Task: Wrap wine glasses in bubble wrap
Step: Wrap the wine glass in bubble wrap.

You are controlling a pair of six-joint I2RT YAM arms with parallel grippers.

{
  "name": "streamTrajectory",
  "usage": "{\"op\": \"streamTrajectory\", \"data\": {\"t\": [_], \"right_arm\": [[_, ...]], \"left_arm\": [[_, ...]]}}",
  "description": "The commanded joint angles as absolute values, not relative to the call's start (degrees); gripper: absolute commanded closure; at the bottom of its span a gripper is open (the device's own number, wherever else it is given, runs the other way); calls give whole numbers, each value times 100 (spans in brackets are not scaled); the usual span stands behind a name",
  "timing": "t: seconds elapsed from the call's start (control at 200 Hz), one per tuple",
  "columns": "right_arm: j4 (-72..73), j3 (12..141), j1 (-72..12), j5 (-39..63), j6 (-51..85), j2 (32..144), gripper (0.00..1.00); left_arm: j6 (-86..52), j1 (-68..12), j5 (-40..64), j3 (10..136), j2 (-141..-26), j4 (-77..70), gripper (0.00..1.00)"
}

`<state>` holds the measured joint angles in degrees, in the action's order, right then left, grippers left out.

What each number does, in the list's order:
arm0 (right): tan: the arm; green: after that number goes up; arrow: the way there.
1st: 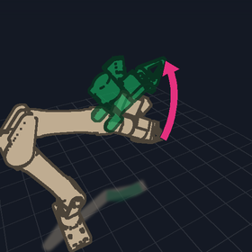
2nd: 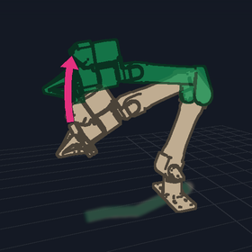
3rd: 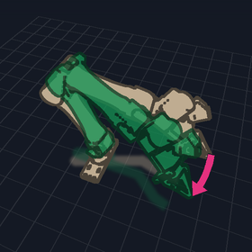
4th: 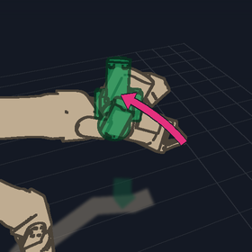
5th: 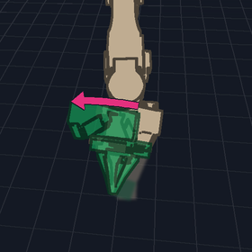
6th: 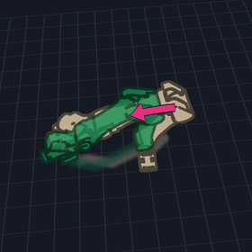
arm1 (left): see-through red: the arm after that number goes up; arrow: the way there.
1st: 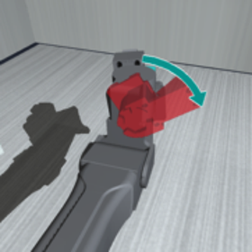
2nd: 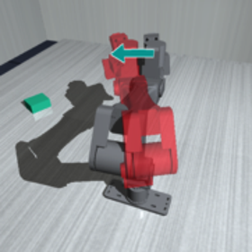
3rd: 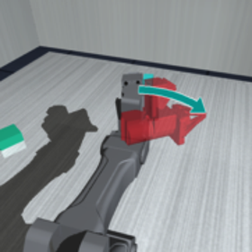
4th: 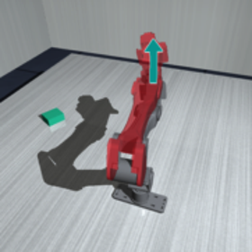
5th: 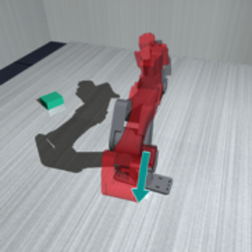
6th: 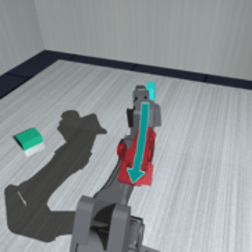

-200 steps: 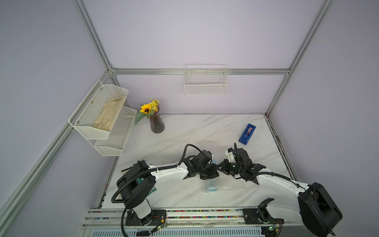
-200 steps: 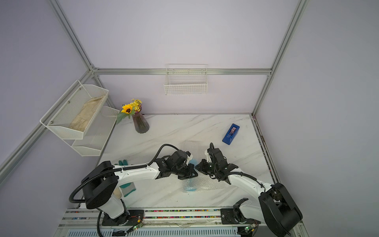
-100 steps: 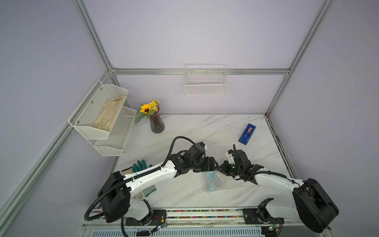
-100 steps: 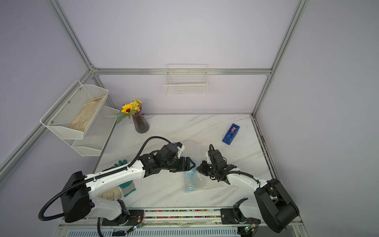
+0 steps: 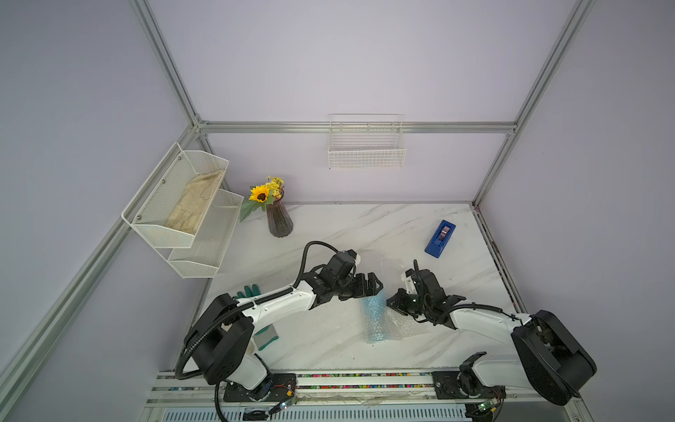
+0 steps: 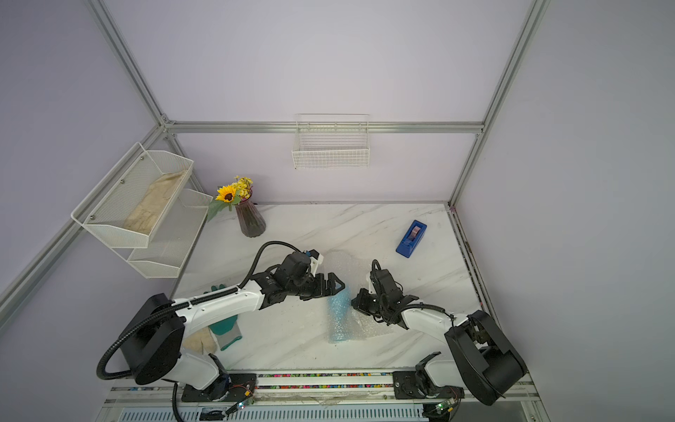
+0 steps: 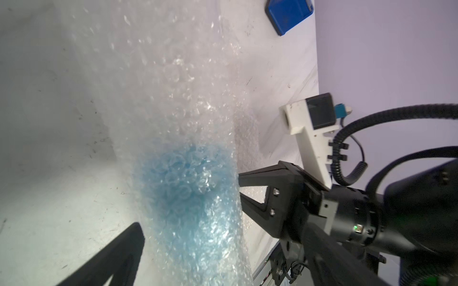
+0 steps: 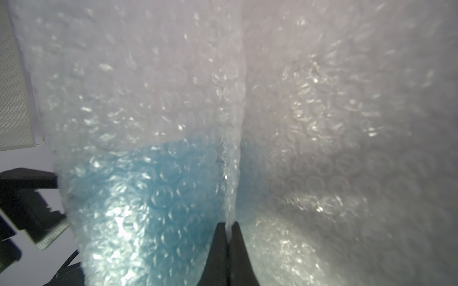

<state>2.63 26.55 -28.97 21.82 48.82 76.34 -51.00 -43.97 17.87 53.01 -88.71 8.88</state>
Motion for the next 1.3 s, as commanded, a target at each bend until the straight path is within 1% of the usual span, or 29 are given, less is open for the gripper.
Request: {"op": "streamTrajectory", "data": {"t": [0.0,0.185,0.41,0.435,0.58,0.67,0.775,0.895,1.02,1.29], "right_arm": [[558,2609,-2892,2202,4931,7618,100],[818,2505,-2892,2223,5015,7723,100],[1005,2447,-2892,2228,5049,7822,100],[1028,2440,-2891,2223,5054,7966,100],[1196,2429,-2892,2221,5076,8124,100],[1341,2444,-2891,2278,5102,8275,100],[1426,2453,-2892,2319,5107,8372,100],[1520,2426,-2892,2305,5126,8391,100],[1655,2380,-2892,2318,5164,8453,100],[2033,2304,-2904,2382,5299,8743,100]], "left_arm": [[-4931,-4385,2158,5457,-9087,558,0],[-4983,-4396,2024,5419,-9187,567,0],[-4956,-4414,1568,5489,-9063,1320,0],[-4966,-4420,1539,5484,-9049,1359,0],[-4948,-4456,1643,5462,-9100,1234,0],[-5079,-4404,2144,5309,-9213,549,0],[-5221,-4395,2267,5272,-9353,113,0],[-5164,-4395,2145,5417,-9499,361,0],[-5047,-4400,1736,5550,-9534,905,0],[-5045,-4421,1862,5677,-9745,841,0]]}}
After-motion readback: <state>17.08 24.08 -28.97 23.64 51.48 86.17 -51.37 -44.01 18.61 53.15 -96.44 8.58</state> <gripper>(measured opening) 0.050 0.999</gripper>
